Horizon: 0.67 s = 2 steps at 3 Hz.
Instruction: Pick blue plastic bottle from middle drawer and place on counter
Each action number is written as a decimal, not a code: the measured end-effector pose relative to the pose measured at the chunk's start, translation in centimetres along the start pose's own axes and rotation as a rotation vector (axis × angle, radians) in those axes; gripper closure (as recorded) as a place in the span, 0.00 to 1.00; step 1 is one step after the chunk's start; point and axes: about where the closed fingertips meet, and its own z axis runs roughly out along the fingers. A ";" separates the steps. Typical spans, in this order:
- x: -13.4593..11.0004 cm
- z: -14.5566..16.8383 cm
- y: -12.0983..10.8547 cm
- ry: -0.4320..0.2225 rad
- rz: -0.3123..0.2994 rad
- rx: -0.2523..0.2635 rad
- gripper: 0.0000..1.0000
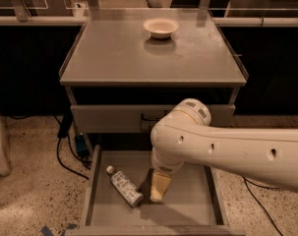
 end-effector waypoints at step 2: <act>-3.4 4.9 1.9 -0.080 0.004 -0.057 0.00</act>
Offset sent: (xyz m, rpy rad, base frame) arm -0.0028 0.0691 -0.0662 0.1508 0.0608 0.0359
